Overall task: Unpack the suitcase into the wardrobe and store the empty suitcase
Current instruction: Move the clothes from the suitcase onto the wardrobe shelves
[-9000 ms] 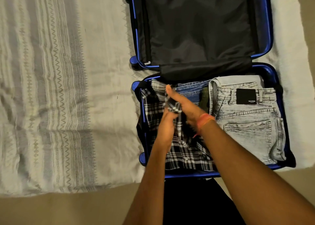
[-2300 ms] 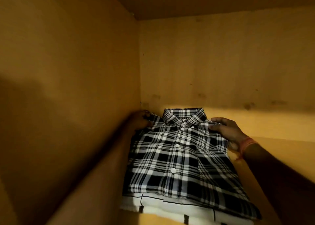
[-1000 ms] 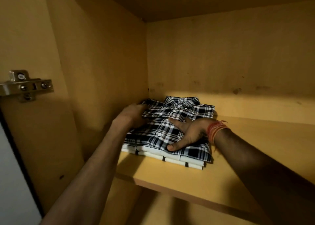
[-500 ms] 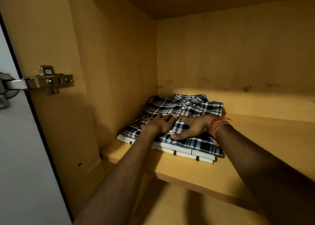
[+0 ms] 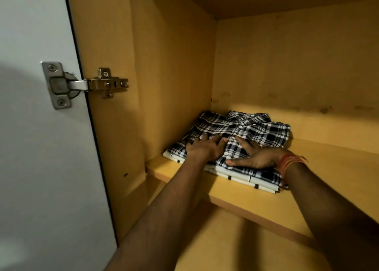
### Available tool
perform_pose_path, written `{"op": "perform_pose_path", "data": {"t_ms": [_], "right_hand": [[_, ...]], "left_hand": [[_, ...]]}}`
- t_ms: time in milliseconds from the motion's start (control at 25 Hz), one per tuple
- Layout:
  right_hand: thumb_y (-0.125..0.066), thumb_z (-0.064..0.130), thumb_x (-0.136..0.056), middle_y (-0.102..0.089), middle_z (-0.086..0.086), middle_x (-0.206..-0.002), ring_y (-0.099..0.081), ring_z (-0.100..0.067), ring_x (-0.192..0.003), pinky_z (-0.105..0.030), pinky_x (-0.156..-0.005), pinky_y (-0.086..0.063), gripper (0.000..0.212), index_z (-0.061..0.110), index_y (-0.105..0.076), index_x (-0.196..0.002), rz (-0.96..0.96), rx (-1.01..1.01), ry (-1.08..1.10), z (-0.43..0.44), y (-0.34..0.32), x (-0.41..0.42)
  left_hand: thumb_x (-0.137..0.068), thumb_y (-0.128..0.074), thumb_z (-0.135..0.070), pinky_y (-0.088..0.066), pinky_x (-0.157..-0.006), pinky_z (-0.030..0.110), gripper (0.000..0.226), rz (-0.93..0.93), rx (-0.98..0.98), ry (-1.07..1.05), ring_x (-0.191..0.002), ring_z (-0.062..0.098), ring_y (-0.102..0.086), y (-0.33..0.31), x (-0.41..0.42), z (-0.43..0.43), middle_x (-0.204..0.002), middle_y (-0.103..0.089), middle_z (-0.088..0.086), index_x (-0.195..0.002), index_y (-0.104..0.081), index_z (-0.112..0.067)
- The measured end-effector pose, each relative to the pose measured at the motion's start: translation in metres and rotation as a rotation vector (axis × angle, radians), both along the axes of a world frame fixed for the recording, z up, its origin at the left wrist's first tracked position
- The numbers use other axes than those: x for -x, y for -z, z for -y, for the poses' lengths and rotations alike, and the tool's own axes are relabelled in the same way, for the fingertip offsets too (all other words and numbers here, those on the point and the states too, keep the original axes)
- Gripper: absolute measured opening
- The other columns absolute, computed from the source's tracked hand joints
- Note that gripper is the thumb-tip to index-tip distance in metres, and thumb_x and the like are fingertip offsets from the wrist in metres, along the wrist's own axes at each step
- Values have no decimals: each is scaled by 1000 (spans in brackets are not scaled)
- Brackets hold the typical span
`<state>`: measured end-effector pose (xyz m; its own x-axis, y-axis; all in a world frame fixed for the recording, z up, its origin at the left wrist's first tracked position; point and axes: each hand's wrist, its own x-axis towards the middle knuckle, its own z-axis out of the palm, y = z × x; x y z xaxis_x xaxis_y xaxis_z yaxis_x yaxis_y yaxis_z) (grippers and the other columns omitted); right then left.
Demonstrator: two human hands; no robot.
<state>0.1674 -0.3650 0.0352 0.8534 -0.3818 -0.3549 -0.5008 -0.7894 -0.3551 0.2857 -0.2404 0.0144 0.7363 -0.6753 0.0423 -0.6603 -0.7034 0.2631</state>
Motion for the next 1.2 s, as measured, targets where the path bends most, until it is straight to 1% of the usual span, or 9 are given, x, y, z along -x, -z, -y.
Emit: {"op": "perform_pose_path", "data": {"t_ms": [160, 240, 320, 440, 520, 600, 760, 920, 1200], "right_hand": [[-53, 93, -40, 30, -2, -155, 19, -32, -144, -58, -116, 0, 135, 47, 20, -143, 61, -23, -13, -6, 9, 2], [-55, 87, -50, 21, -2, -158, 12, -31, -146, -52, -118, -4, 130, 40, 16, -148, 68, -60, -38, -14, 4, 9], [-58, 74, -70, -1, -4, -161, -8, -30, -147, -44, -117, -14, 110, 28, -2, -153, 157, -44, -42, -26, 1, 18], [-67, 48, -82, -56, -13, -132, -51, -33, -121, -44, -103, -39, 59, 16, -55, -131, 670, 151, -56, -53, 5, 28], [-67, 49, -80, -64, -9, -108, -56, -34, -107, -55, -98, -37, 34, 27, -67, -106, 935, 315, -80, -87, 15, 34], [-66, 50, -79, -57, -6, -113, -47, -36, -115, -63, -101, -27, 28, 31, -66, -100, 1012, 360, -128, -126, 29, 35], [-62, 36, -83, -53, -4, -119, -40, -34, -119, -59, -104, -23, 17, 32, -66, -99, 1023, 262, -306, -216, 78, 35], [-65, 30, -80, -52, -4, -120, -40, -31, -118, -50, -97, -25, 22, 33, -66, -102, 844, 148, -499, -298, 153, 43], [-66, 30, -80, -52, 1, -119, -38, -29, -118, -46, -96, -27, 22, 36, -66, -102, 693, 1, -915, -474, 207, 80]], "left_hand": [[-96, -12, -62, -6, -115, 53, 56, 4, -6, -77, -147, 30, -6, 8, 23, -46, -161, -6, 0, -149, -11, -42], [-97, -15, -59, -12, -114, 53, 54, 40, 50, -142, -145, 29, -12, 19, 40, -68, -159, -16, 1, -147, -21, -39], [-97, -22, -58, -26, -108, 55, 52, 118, 145, -188, -139, 30, -27, 30, 56, -85, -151, -32, 5, -140, -38, -32], [-97, -37, -51, -45, -94, 48, 43, 292, 345, -324, -114, 29, -50, 44, 82, -117, -123, -57, 10, -116, -58, -18], [-96, -42, -46, -48, -86, 42, 37, 373, 420, -418, -102, 24, -54, 56, 99, -142, -108, -62, 6, -104, -62, -17], [-96, -46, -42, -49, -78, 35, 30, 378, 449, -498, -93, 20, -56, 74, 113, -172, -94, -64, 2, -92, -63, -18], [-94, -51, -32, -47, -65, 28, 26, 352, 414, -751, -77, 18, -60, 119, 147, -264, -81, -66, 2, -79, -64, -15], [-90, -52, -28, -36, -54, 25, 28, 328, 391, -1045, -64, 21, -58, 169, 207, -363, -73, -65, 3, -65, -54, -16], [-91, -49, -34, -32, -56, 25, 30, 238, 335, -1491, -65, 20, -50, 217, 321, -518, -77, -64, 3, -74, -64, -14]]}}
